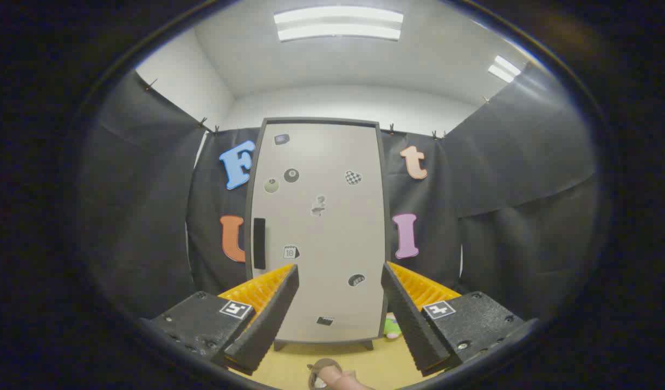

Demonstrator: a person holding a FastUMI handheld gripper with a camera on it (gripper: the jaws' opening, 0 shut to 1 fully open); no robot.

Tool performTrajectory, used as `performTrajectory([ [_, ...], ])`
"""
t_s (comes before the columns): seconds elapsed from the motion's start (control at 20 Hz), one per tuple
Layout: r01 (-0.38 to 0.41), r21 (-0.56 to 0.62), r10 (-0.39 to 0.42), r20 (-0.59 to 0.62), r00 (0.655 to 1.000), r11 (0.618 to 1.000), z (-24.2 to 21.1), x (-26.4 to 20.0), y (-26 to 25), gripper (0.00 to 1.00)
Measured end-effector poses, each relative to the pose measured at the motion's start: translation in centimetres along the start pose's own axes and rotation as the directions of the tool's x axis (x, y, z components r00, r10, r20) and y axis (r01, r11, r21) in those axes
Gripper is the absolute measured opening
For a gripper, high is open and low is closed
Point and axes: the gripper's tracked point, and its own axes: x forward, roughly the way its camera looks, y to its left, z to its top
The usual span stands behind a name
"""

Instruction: Open the shoe cabinet door, grab the shoes and put them into the shoe cabinet, then close the shoe cabinet door.

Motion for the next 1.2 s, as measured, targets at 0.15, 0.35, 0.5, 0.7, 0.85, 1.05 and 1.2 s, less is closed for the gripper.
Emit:
performTrajectory([
  [0.15,0.003,-0.006,-0.003,-0.011,1.0,1.0,-1.2,-0.8,-0.9,1.0],
  [0.35,0.025,0.003,-0.025,-0.038,0.999,1.0,-3.6,-1.4,-2.7,1.0],
  [0.5,0.046,0.001,-0.046,-0.052,0.998,0.999,-4.4,-1.3,-3.6,0.99],
  [0.7,0.039,0.0,-0.039,-0.072,0.997,0.999,-5.1,-0.8,-3.5,0.99],
  [0.85,0.019,-0.009,-0.02,-0.081,0.997,1.0,-5.3,-0.5,-3.0,0.99],
  [1.05,0.003,-0.019,-0.004,-0.066,0.998,1.0,-4.8,0.3,-1.9,0.99],
  [1.2,-0.014,-0.016,0.013,-0.068,0.998,1.0,-5.1,1.3,-0.4,1.0],
])
